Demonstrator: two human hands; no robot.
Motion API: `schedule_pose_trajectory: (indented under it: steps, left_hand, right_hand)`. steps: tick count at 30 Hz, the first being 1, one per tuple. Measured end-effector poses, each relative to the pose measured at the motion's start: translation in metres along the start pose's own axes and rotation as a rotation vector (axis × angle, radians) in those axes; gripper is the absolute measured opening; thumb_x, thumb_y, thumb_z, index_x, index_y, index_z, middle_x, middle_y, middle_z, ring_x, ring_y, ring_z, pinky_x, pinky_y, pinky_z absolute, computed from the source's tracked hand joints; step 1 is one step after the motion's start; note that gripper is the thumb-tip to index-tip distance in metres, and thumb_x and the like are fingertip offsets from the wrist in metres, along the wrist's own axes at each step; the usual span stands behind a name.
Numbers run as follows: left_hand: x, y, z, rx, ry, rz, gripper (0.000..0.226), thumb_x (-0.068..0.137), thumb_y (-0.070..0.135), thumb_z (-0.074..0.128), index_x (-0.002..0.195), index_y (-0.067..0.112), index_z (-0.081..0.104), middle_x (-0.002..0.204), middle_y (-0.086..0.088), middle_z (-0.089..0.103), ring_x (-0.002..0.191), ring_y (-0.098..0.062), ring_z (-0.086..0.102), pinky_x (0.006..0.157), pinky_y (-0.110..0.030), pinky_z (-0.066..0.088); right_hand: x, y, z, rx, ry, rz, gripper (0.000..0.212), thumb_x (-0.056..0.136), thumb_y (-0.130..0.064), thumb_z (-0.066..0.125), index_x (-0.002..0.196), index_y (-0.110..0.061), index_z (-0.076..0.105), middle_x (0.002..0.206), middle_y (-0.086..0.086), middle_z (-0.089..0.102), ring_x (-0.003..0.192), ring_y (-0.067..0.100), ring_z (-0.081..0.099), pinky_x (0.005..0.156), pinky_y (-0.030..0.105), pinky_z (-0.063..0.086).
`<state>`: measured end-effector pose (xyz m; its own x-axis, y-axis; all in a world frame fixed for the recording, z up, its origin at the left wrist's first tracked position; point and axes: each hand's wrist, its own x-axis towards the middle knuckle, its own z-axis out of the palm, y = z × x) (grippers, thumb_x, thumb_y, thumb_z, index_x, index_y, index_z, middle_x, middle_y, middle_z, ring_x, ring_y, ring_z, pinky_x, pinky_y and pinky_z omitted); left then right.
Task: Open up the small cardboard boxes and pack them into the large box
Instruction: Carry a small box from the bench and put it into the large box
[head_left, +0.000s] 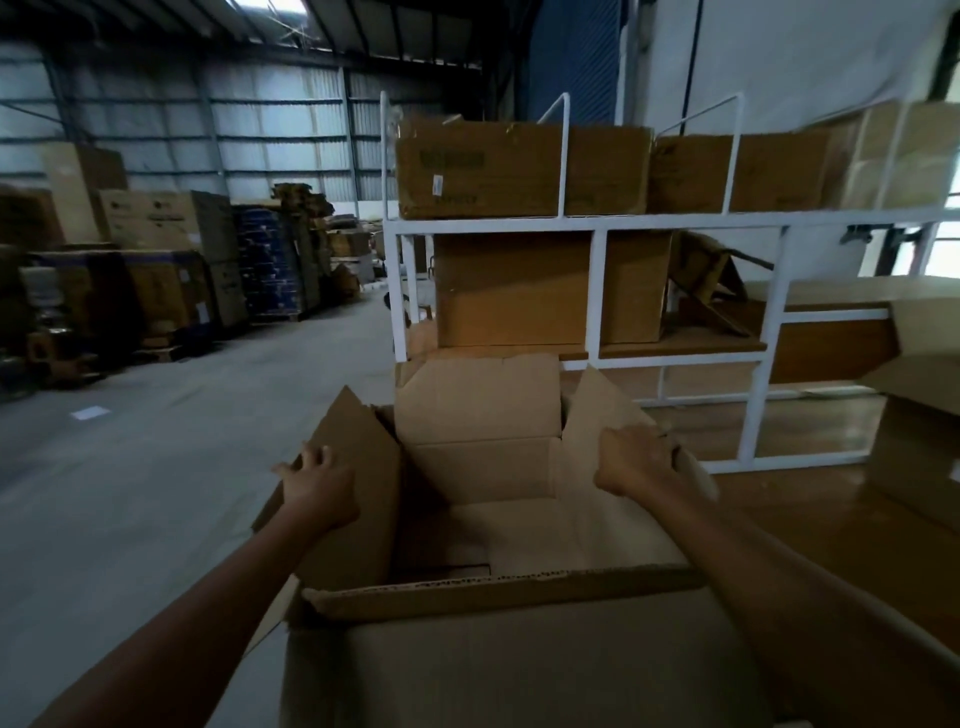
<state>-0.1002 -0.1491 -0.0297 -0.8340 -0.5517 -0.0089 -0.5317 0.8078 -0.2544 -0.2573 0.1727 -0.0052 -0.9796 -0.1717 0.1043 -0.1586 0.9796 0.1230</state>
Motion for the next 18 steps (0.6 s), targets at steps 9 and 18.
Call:
schedule_pose_trajectory:
  steps: [9,18]
  left_hand:
    - [-0.018,0.012,-0.057,-0.368,0.08,0.213,0.062,0.078,0.074,0.032,0.122,0.035,0.053,0.147,-0.006,0.047,0.143,-0.037,0.026,0.108,-0.077,0.003]
    - [-0.089,0.066,-0.112,-0.445,0.202,0.483,0.066,0.097,0.059,0.035,0.154,0.027,0.023,0.164,-0.005,0.011,0.15,-0.033,-0.005,0.115,-0.065,0.001]
  right_hand:
    - [-0.051,-0.009,-0.011,0.383,0.141,-0.137,0.019,0.09,-0.019,0.061,0.108,-0.013,0.059,0.118,0.007,0.06,0.096,0.017,0.06,0.073,0.027,0.046]
    - [-0.102,0.051,-0.013,0.361,0.126,0.045,0.035,0.083,-0.042,0.066,0.108,-0.018,0.062,0.137,0.012,0.05,0.13,0.031,0.041,0.101,0.05,0.043]
